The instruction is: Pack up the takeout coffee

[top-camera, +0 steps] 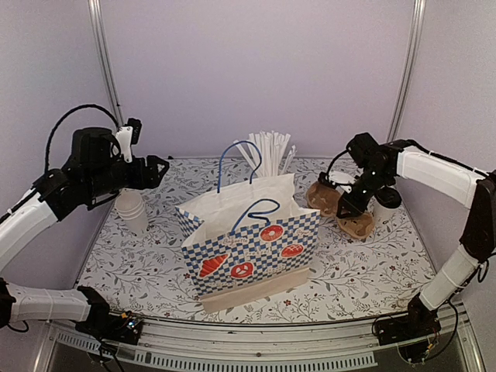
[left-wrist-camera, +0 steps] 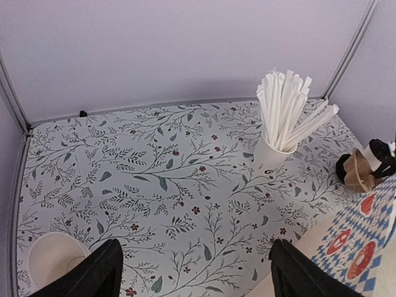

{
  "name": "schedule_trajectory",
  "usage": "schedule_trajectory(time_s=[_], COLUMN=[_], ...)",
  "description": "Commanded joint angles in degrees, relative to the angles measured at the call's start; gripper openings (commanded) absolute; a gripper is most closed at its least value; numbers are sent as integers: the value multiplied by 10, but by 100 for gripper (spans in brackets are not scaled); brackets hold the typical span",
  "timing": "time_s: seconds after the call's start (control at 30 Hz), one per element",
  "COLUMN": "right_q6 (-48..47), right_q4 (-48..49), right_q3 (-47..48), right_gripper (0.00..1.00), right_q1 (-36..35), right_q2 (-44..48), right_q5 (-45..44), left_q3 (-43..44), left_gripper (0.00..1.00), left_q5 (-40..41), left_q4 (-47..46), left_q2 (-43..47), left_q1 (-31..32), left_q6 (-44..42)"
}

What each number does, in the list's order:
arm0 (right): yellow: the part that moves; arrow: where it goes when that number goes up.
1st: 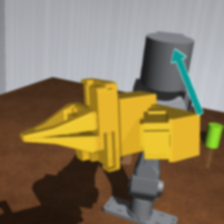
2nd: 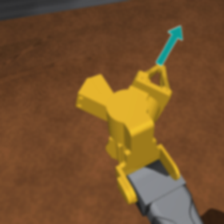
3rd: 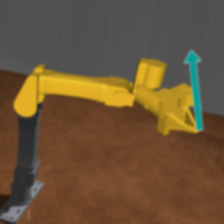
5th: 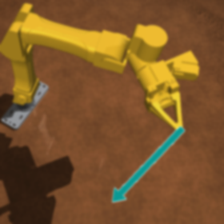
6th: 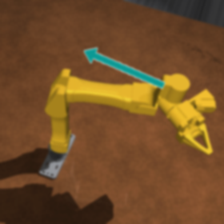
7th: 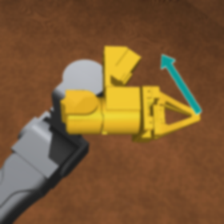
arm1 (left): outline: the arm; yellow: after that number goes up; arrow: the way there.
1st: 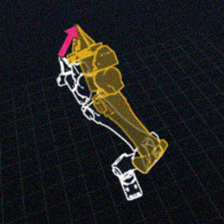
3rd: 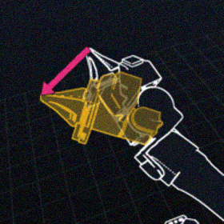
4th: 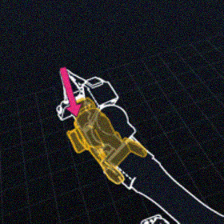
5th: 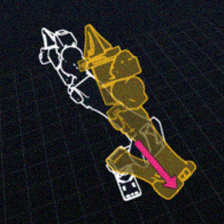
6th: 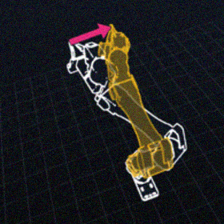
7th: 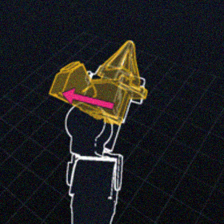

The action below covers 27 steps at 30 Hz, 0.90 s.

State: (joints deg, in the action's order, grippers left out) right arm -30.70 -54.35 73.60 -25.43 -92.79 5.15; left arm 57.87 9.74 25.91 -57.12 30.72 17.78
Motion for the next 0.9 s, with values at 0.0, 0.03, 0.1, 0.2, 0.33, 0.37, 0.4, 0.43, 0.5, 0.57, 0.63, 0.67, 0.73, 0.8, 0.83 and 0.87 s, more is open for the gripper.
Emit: schedule_trajectory(time_s=[0.0,0.03,0.1,0.2,0.33,0.37,0.4,0.43,0.5,0.57,0.63,0.67,0.73,0.8,0.83,0.87], right_q6=[-38,-43,-56,-68,-82,-82,-85,-87,-91,-93,-97,-99,-101,-101,-100,-99], right_q4=[-1,0,5,7,-11,-16,-22,-27,-32,-30,-26,-24,-28,-30,-30,-30], right_q3=[70,86,120,185,276,298,320,341,378,404,424,432,449,466,473,480], right_gripper=[32,32,32,33,35,36,36,37,39,40,40,40,40,40,40,40], right_q1=[23,26,28,28,28,28,28,27,20,4,-19,-31,-64,-85,-101,-115], right_q2=[60,68,80,90,88,86,82,76,70,66,64,62,55,44,39,33], right_q5=[51,56,60,79,160,185,210,238,287,330,358,370,389,406,414,420], left_q3=[46,50,56,59,68,71,77,86,108,120,124,123,119,112,107,101], left_gripper=[84,84,84,84,83,82,82,81,83,84,85,86,86,86,86,87], left_q5=[-69,-89,-142,-211,-294,-311,-324,-328,-338,-337,-335,-336,-335,-327,-322,-316], left_q4=[7,8,10,11,16,17,22,30,50,67,76,78,78,78,76,74], left_q2=[31,39,53,60,41,35,28,19,3,-7,-10,-10,-7,-3,1,4], left_q1=[-6,-5,-5,-5,-5,-5,-4,-3,-1,3,7,10,15,18,18,18], left_q6=[-74,-87,-104,-109,-94,-89,-83,-80,-77,-71,-56,-50,-40,-36,-36,-36])
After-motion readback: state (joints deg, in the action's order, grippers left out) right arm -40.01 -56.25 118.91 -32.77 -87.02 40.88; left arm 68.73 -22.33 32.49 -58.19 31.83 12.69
